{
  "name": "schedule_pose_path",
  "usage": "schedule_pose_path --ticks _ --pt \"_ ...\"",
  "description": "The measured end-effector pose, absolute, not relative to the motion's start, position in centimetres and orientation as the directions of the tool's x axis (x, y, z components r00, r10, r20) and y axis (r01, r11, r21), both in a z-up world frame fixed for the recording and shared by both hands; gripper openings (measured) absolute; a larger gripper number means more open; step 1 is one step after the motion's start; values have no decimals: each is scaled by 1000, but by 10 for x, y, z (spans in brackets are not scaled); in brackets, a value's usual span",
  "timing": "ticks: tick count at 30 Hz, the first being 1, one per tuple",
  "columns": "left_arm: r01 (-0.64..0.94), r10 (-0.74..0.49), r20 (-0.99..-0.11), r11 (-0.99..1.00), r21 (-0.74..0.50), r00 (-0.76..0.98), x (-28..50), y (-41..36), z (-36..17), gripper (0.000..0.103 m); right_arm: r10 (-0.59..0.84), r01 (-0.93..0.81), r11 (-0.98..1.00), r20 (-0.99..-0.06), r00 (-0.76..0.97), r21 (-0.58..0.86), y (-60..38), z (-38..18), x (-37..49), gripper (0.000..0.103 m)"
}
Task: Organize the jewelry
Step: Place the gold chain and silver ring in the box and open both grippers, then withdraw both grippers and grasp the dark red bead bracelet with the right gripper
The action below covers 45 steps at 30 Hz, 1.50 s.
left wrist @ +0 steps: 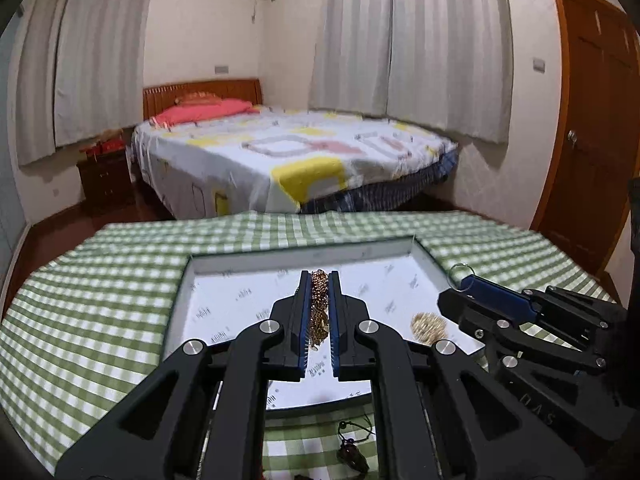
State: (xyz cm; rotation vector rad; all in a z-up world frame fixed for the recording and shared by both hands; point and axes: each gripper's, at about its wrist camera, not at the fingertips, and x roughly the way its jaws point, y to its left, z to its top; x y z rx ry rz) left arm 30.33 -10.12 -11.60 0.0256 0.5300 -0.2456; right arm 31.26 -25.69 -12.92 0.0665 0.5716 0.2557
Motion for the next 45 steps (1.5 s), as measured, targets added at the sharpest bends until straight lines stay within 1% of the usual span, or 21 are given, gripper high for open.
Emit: schedule_pose_path --ticks 6,11,17,22,24,25,27,29,30,32,33,35,40,45 --pt "242 -213 -595 970 -31 775 333 -108 -154 8 272 -216 962 -613 741 166 -255 -163 343 22" --pt "224 -213 -661 972 -69 720 354 -103 -176 8 272 -213 962 -671 690 171 -255 -180 357 22" --pt "229 -209 -699 971 -66 684 365 -103 -188 8 268 -212 962 -715 645 170 -254 -193 367 22" --pt "229 -218 -731 969 -87 647 373 -105 -195 9 276 -208 960 -737 617 186 -255 -198 374 22" --pt "227 -220 -735 969 -92 642 375 -105 -196 9 279 -207 960 -741 611 190 -256 -199 374 24" --pt "226 -222 -735 969 -95 641 375 -105 -197 10 280 -207 959 -741 610 192 -256 -199 375 28" --pt "230 -229 -736 968 -103 636 375 -104 -197 17 280 -204 959 -740 612 195 -257 -199 375 33" --pt "229 -230 -736 968 -104 637 374 -104 -197 29 281 -203 959 -738 613 197 -257 -198 375 34" --pt "229 -230 -735 968 -104 638 374 -104 -197 31 280 -203 960 -738 614 195 -257 -198 375 34" --pt "226 -230 -730 968 -106 644 373 -103 -196 39 278 -204 960 -736 617 192 -256 -198 374 35" --pt "223 -228 -728 969 -105 646 373 -103 -196 41 276 -202 961 -734 620 191 -257 -197 373 35" --pt "218 -224 -725 970 -103 652 371 -100 -194 47 274 -201 961 -732 624 188 -258 -197 372 35" --pt "220 -226 -701 970 -100 677 361 -97 -184 49 265 -198 964 -722 639 179 -258 -190 366 39" --pt "218 -205 -632 974 -59 747 337 -93 -161 52 266 -198 964 -695 668 179 -258 -175 351 41"
